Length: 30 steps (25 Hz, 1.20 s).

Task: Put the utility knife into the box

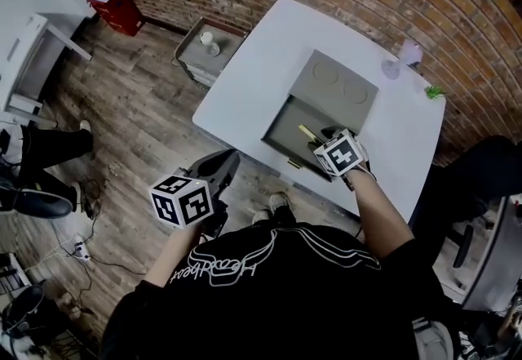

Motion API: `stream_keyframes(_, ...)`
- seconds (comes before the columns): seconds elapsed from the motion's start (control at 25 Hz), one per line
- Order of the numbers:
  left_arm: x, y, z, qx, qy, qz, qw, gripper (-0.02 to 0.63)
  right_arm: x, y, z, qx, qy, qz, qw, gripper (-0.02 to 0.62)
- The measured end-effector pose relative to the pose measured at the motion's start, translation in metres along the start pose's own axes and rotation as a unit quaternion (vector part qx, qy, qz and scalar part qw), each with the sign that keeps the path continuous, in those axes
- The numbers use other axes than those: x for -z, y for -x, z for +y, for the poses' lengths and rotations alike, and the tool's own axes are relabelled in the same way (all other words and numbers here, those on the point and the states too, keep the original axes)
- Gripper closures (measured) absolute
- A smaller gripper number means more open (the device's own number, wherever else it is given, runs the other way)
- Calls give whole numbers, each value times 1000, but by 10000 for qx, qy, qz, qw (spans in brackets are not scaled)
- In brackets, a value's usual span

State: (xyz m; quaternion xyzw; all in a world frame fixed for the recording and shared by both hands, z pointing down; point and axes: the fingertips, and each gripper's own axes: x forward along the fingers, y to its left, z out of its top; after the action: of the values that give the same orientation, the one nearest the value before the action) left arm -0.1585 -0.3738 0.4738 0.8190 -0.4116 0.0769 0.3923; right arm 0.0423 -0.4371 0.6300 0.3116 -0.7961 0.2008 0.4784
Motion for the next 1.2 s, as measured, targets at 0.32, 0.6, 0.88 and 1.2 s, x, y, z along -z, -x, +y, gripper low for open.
stream_keyframes(0.32, 5, 5, -21, 244, -142, -14, 9996, 569, -30, 78, 40, -755, -1098, -1572, 9785, 379)
stream_keyframes(0.6, -7, 3, -57, 646, -459, -96, 9968, 569, -52, 164, 58, -912, -1188, -2995, 9423, 451)
stream_keyframes(0.88, -15, 4, -99, 1177, -734, -272, 9900, 569, -65, 223, 68, -1484, -1776, -4161, 8794, 594)
stream_keyframes(1.2, -28, 12, -127, 1421, -1113, -461, 9825, 569, -72, 244, 91, -1529, -1126, -4254, 8848, 594)
